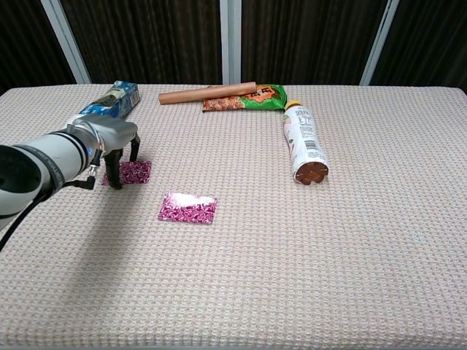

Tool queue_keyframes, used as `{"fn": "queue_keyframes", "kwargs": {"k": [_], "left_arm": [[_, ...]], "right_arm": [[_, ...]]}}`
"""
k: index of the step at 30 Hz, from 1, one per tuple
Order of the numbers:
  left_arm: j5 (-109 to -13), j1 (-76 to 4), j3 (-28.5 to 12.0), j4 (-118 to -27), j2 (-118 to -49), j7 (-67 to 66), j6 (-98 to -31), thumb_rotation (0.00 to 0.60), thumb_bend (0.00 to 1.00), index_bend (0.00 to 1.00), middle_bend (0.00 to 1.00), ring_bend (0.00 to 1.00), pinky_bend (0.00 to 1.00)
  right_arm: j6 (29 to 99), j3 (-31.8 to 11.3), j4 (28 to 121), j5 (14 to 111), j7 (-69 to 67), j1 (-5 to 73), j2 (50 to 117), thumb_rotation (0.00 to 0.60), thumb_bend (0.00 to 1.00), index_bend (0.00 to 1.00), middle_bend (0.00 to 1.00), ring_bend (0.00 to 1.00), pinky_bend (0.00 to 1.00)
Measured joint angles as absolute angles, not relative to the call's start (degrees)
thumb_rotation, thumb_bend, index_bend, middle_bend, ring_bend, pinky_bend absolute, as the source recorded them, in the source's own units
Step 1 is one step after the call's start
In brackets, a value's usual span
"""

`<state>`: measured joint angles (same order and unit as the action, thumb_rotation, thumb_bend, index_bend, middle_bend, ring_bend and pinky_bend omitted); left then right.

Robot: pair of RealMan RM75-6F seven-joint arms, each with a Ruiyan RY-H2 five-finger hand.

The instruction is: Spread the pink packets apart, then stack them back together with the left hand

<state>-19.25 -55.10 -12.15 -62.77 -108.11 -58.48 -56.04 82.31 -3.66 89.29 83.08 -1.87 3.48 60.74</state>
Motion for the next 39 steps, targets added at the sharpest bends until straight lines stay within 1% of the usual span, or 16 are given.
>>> {"fn": "queue_keyframes", "kwargs": {"k": [5,9,17,23,31,39], "left_arm": [[-20.65,-54.88,-12.4,-64.19,-107.62,-57.86,-56.59,0.6,0.21,0.5,0.89,0.86,0.98],[-21.37,-54.79,-12.68,-67.13,-106.42,-57.7,-57.35,0.6,0.21,0.49,0.89,0.86,0.98],[-23.25,-54.79,-12.72,-78.28,-102.95,-57.95,-59.96,0.6,0.21,0.49,0.89,0.86,0.98],[-23.83,-55.53,-11.4,-86.31,-102.31,-60.05,-63.39,0.6,0.21,0.49,0.89,0.86,0.98],[-20.85,-58.52,-11.0,-88.32,-106.27,-64.7,-66.53,0.6,0.21,0.49,0.89,0.86,0.98],[-17.48,-60.9,-11.86,-86.17,-109.49,-68.11,-68.22,0.6,0.21,0.49,0.89,0.86,0.98]], "right_arm": [[82.42,-3.73,89.4,83.19,-1.83,3.52,60.63,0.51,0.17,0.25,0.21,0.11,0.12],[82.42,-3.71,89.4,83.39,-1.95,3.59,60.67,0.512,0.17,0.25,0.21,0.11,0.12],[82.41,-3.57,89.14,83.68,-2.37,3.62,60.91,0.513,0.17,0.25,0.21,0.11,0.12],[82.46,-3.46,88.9,83.79,-2.79,3.54,60.95,0.516,0.16,0.25,0.21,0.11,0.12],[82.58,-3.39,88.49,83.67,-3.33,3.31,60.88,0.513,0.16,0.25,0.21,0.11,0.12],[82.36,-3.37,87.95,83.52,-3.9,3.28,60.93,0.512,0.17,0.25,0.21,0.11,0.12]]}}
